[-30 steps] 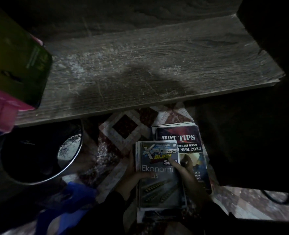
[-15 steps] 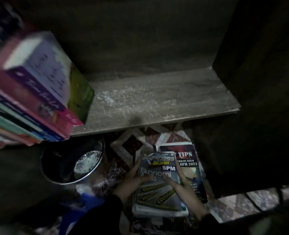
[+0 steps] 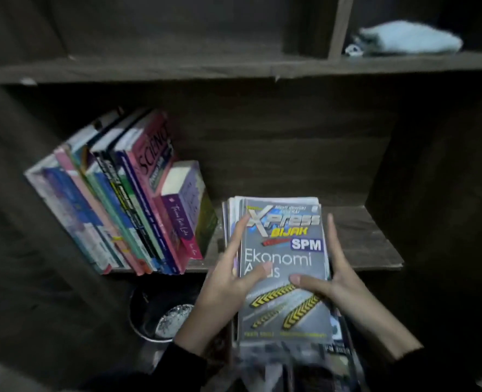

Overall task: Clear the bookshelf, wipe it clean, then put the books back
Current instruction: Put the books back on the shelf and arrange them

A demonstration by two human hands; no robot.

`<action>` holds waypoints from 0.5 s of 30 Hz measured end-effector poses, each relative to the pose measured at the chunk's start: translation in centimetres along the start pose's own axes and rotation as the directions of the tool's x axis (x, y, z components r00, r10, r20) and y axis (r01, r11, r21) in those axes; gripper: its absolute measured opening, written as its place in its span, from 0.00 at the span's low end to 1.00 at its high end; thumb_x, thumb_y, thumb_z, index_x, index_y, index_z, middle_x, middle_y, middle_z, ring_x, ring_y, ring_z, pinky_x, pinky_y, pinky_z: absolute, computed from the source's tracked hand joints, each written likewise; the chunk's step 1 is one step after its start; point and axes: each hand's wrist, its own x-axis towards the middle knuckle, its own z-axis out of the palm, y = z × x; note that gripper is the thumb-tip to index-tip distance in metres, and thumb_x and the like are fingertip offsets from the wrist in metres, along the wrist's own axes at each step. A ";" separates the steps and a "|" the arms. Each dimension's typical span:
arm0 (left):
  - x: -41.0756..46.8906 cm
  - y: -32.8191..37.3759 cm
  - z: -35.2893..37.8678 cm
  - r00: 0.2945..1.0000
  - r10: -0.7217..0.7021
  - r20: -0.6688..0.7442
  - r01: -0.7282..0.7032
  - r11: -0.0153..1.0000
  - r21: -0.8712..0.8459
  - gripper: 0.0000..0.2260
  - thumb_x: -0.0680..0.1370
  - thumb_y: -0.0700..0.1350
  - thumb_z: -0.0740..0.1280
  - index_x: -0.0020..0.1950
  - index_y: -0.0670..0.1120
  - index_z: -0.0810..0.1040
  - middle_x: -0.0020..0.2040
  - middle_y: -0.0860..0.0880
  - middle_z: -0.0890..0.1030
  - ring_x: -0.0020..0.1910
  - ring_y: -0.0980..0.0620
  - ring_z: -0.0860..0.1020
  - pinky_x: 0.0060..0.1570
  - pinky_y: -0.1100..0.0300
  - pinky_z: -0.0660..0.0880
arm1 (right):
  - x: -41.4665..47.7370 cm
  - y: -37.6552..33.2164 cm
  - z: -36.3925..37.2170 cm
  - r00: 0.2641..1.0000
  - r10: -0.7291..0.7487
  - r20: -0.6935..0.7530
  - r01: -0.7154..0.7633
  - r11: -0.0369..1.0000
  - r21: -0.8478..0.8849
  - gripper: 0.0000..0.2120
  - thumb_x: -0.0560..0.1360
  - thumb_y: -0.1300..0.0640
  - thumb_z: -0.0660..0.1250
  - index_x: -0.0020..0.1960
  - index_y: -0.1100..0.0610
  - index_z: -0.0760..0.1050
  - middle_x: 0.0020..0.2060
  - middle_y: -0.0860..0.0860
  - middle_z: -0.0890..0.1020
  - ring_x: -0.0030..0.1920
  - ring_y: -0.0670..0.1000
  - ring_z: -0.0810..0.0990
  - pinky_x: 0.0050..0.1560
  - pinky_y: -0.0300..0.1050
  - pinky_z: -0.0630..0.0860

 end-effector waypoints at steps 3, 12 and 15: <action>2.3 0.6 -0.7 0.967 0.188 -0.173 -0.137 0.953 0.270 0.33 0.76 0.52 0.68 0.68 0.78 0.52 0.72 0.59 0.65 0.74 0.53 0.60 0.72 0.52 0.60 | 6.4 -2.6 0.4 0.994 -0.079 0.076 0.087 0.992 -0.094 0.67 0.57 0.76 0.77 0.76 0.38 0.38 0.61 0.45 0.78 0.55 0.46 0.82 0.46 0.39 0.79; 10.7 -6.8 -2.5 0.686 0.575 -0.446 -0.152 0.713 0.685 0.32 0.76 0.54 0.67 0.72 0.73 0.51 0.68 0.34 0.61 0.70 0.47 0.60 0.65 0.49 0.63 | 23.3 -4.2 3.8 0.959 -0.075 0.272 0.180 0.906 -0.383 0.35 0.46 0.73 0.67 0.54 0.60 0.74 0.41 0.51 0.84 0.40 0.46 0.82 0.36 0.43 0.78; 11.9 -9.4 -1.7 0.628 0.619 -0.472 -0.116 0.674 0.729 0.28 0.76 0.53 0.64 0.72 0.69 0.57 0.70 0.35 0.57 0.71 0.44 0.56 0.67 0.46 0.59 | 25.5 -3.5 4.8 0.976 -0.031 0.213 0.135 0.860 -0.493 0.15 0.55 0.76 0.60 0.32 0.59 0.75 0.22 0.47 0.79 0.23 0.42 0.76 0.26 0.42 0.72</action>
